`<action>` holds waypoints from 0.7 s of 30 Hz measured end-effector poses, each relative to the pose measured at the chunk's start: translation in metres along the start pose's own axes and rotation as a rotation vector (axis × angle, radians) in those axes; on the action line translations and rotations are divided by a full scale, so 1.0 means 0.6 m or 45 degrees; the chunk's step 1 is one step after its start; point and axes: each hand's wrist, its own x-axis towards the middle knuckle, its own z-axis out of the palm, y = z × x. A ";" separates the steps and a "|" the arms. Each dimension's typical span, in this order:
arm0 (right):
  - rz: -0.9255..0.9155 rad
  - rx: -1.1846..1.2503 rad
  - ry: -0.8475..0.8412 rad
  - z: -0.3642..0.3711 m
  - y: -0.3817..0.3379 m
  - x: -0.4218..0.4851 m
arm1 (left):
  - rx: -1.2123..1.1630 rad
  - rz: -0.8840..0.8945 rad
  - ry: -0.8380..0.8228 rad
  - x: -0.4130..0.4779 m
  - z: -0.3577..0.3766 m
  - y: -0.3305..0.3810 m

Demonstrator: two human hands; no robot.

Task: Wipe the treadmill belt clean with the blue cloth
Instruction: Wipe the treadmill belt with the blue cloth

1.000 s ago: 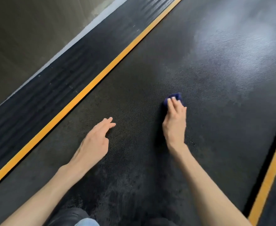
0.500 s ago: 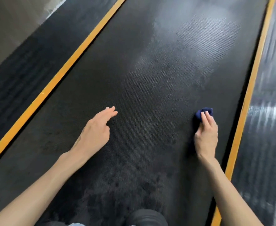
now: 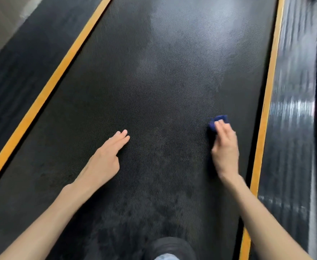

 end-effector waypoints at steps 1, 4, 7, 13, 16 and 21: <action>0.174 0.019 0.066 -0.004 0.001 0.018 | 0.005 0.001 -0.002 0.002 -0.006 -0.001; 0.115 0.067 0.065 0.036 -0.106 -0.004 | 0.033 -0.072 0.090 0.006 -0.026 -0.015; -0.605 0.105 -0.307 0.100 -0.262 -0.129 | 0.032 -0.193 0.116 0.011 -0.032 -0.033; -0.847 0.145 -0.420 0.076 -0.220 -0.084 | 0.058 -0.145 0.116 0.002 -0.027 -0.058; -0.277 -0.026 -0.184 0.045 -0.091 0.025 | 0.029 -0.184 0.123 0.004 -0.024 -0.051; 0.242 -0.023 0.030 0.040 -0.094 0.052 | 0.028 -0.254 0.117 0.011 -0.017 -0.041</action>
